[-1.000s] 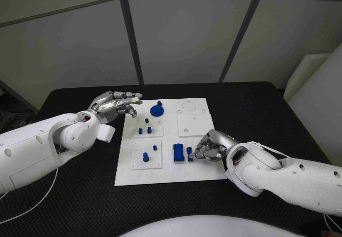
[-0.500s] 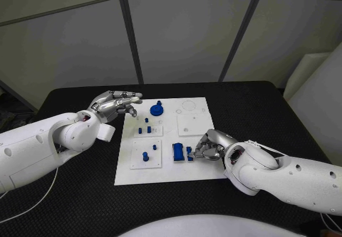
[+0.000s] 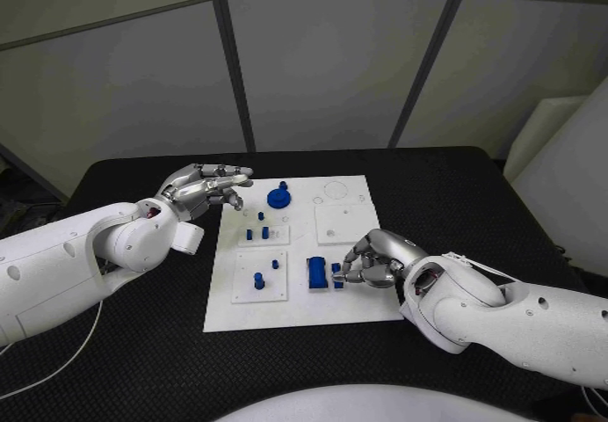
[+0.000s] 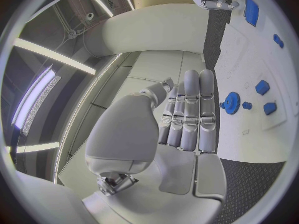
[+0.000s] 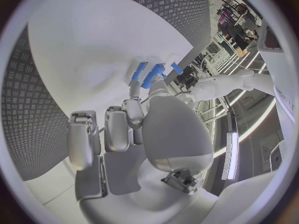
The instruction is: Assemble the parts on the task board
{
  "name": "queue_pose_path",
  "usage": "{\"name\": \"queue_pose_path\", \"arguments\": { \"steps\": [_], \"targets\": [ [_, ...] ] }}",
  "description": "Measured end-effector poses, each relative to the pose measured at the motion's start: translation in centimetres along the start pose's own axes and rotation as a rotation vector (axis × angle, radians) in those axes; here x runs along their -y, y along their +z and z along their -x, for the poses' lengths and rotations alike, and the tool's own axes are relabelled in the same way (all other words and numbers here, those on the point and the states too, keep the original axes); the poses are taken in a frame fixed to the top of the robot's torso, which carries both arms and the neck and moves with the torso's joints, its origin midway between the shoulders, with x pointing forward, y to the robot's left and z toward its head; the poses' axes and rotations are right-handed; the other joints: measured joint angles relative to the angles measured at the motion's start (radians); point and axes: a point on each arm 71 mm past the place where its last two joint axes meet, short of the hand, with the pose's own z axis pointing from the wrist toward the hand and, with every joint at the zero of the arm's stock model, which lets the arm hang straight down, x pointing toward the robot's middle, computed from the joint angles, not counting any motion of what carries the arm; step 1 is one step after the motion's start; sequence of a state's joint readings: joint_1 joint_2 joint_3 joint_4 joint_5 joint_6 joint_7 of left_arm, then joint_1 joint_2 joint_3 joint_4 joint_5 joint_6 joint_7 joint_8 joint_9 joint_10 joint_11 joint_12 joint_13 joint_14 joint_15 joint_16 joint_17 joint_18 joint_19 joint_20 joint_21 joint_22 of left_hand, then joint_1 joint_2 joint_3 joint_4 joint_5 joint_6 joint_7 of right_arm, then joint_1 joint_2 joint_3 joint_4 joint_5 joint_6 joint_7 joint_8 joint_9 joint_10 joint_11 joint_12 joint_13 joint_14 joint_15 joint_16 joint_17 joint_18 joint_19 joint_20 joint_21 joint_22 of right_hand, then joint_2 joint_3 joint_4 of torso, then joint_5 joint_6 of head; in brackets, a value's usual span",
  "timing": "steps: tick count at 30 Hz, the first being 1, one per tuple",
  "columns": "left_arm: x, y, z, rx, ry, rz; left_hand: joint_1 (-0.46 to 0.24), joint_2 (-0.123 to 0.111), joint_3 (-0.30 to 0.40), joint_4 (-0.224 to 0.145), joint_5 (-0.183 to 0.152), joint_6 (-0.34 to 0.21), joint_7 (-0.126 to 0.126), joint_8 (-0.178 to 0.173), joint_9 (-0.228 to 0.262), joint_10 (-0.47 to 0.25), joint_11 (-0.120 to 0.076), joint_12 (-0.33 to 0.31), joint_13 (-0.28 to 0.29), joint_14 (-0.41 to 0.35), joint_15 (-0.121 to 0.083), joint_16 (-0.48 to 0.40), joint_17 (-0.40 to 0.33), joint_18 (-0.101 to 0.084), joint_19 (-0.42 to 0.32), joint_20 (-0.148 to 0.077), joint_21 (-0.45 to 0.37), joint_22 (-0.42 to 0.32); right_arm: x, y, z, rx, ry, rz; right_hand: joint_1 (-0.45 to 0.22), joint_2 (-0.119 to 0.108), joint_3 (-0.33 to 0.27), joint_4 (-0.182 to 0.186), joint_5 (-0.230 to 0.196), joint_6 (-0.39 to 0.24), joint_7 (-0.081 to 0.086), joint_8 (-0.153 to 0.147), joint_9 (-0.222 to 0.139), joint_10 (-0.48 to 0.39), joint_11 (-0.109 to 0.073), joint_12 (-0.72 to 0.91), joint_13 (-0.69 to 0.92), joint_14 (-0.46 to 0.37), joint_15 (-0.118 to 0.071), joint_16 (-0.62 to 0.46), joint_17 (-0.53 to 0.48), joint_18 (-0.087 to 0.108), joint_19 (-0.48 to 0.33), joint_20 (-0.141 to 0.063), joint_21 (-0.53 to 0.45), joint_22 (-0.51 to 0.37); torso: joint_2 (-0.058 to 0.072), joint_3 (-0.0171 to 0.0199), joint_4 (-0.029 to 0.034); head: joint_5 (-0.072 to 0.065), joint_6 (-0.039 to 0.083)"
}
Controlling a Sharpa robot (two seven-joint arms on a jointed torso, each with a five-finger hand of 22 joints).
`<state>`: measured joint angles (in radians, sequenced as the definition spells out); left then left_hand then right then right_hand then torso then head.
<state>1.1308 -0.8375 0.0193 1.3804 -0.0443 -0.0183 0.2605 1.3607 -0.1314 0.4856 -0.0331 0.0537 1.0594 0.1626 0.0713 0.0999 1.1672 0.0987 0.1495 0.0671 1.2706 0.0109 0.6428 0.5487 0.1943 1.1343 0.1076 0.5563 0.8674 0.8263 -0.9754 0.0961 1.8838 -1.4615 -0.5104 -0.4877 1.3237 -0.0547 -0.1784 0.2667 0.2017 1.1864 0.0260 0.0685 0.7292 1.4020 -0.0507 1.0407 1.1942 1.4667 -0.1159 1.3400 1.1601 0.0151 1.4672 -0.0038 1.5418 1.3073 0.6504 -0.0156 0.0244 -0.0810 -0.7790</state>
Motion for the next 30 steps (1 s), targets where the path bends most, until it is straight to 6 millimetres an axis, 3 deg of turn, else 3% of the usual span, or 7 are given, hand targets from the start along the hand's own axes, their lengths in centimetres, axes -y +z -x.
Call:
{"name": "queue_pose_path", "arguments": {
  "steps": [2, 10, 12, 20, 22, 26, 30],
  "targets": [
    [0.0, 0.0, 0.0, 0.0, 0.0, 0.0, 0.0, 0.0, 0.0, 0.0, 0.0, 0.0, 0.0, 0.0, 0.0, 0.0, 0.0, 0.0, 0.0, 0.0, 0.0, 0.0, 0.0, 0.0, 0.0, 0.0, 0.0, -0.001, 0.0, -0.1, 0.2, 0.006, 0.038, 0.039, 0.019, -0.003, 0.001, 0.004, 0.0, -0.061, 0.02, -0.003, -0.009, -0.08, 0.022, -0.162, -0.104, -0.007, 0.021, -0.06, -0.083, 0.001, -0.001, 0.012, -0.105, 0.0, 0.0, 0.0, 0.0, 0.0, 0.003],
    [-0.2, 0.0, 0.1, 0.008, -0.001, -0.001, -0.032, -0.008, -0.028, 0.027, -0.001, -0.011, 0.011, 0.0, -0.006, -0.027, 0.022, -0.017, -0.002, -0.19, 0.045, -0.156, -0.075, -0.002, -0.152, 0.034, -0.135, -0.069, 2.1, 2.5, 3.1, 0.046, 0.285, 0.075, 0.181, 0.025, 0.018, -0.013, 0.013, -0.213, 0.092, -0.003, -0.081, -0.318, 0.1, -0.648, -0.501, -0.238, 0.097, -0.574, -0.609, 0.15, -0.289, 0.086, -1.031, -0.133, -0.011, -0.0053, 0.0035, -0.011, 0.034],
    [-0.2, 0.0, 0.3, 0.018, -0.005, -0.003, -0.034, -0.011, -0.045, 0.03, -0.005, -0.019, 0.017, 0.0, -0.01, -0.045, 0.031, -0.027, -0.003, -0.235, 0.068, -0.215, -0.11, -0.078, -0.221, 0.048, -0.203, -0.111, 2.8, 3.7, 4.3, 0.07, 0.363, 0.069, 0.205, 0.03, 0.015, -0.011, 0.013, -0.222, 0.11, -0.003, -0.119, -0.322, 0.123, -0.727, -0.602, -0.277, 0.122, -0.656, -0.653, 0.157, -0.337, 0.104, -1.149, -0.207, -0.016, -0.008, 0.0046, -0.013, 0.046],
    [-0.4, 1.3, 1.0, 0.12, -0.036, -0.051, -0.029, -0.005, -0.088, 0.043, -0.005, -0.05, 0.0, 0.0, -0.026, -0.092, 0.033, -0.05, -0.004, -0.361, 0.116, -0.436, -0.245, -0.067, -0.43, 0.112, -0.419, -0.276, 4.3, 9.1, 7.8, 0.151, 0.633, 0.066, 0.278, 0.057, 0.0, -0.038, 0.026, -0.236, 0.147, -0.003, -0.282, -0.335, 0.184, -0.924, -0.869, -0.454, 0.21, -0.986, -0.848, 0.156, -0.502, 0.183, -1.42, -0.42, -0.04, -0.0176, 0.0061, -0.014, 0.103],
    [-0.4, 1.8, 1.3, 0.169, -0.042, -0.077, -0.029, -0.002, -0.103, 0.051, -0.005, -0.061, -0.004, -0.001, -0.031, -0.109, 0.028, -0.058, -0.004, -0.398, 0.114, -0.481, -0.276, -0.015, -0.464, 0.13, -0.453, -0.306, 4.3, 10.5, 8.3, 0.162, 0.686, 0.077, 0.279, 0.058, -0.006, -0.045, 0.054, -0.236, 0.147, -0.003, -0.322, -0.328, 0.191, -0.955, -0.916, -0.47, 0.226, -1.052, -0.892, 0.156, -0.537, 0.199, -1.465, -0.472, -0.045, -0.0187, 0.0061, -0.015, 0.115],
    [-0.6, 2.7, 1.6, 0.257, -0.054, -0.119, -0.067, -0.004, -0.175, 0.083, -0.005, -0.099, -0.014, -0.004, -0.034, -0.175, 0.017, -0.081, -0.004, -0.492, 0.106, -0.561, -0.34, -0.07, -0.629, 0.167, -0.504, -0.431, 4.4, 12.5, 8.4, 0.165, 0.745, 0.101, 0.259, 0.078, -0.019, -0.062, 0.08, -0.236, 0.147, -0.003, -0.4, -0.364, 0.204, -0.975, -1.003, -0.5, 0.256, -1.164, -0.973, 0.156, -0.645, 0.229, -1.481, -0.594, -0.054, -0.0203, 0.0063, -0.016, 0.132],
    [-1.0, 3.6, 1.5, 0.325, -0.063, -0.149, -0.078, 0.001, -0.247, 0.11, -0.005, -0.139, -0.023, -0.004, -0.034, -0.245, 0.008, -0.081, -0.004, -0.615, 0.103, -0.588, -0.402, -0.07, -0.745, 0.178, -0.507, -0.525, 4.6, 14.1, 8.4, 0.169, 0.777, 0.117, 0.212, 0.1, -0.034, -0.078, 0.08, -0.239, 0.151, -0.003, -0.474, -0.412, 0.208, -0.975, -1.075, -0.524, 0.269, -1.248, -1.039, 0.156, -0.736, 0.256, -1.481, -0.717, -0.062, -0.0216, 0.0122, -0.019, 0.149]
  ]
}}
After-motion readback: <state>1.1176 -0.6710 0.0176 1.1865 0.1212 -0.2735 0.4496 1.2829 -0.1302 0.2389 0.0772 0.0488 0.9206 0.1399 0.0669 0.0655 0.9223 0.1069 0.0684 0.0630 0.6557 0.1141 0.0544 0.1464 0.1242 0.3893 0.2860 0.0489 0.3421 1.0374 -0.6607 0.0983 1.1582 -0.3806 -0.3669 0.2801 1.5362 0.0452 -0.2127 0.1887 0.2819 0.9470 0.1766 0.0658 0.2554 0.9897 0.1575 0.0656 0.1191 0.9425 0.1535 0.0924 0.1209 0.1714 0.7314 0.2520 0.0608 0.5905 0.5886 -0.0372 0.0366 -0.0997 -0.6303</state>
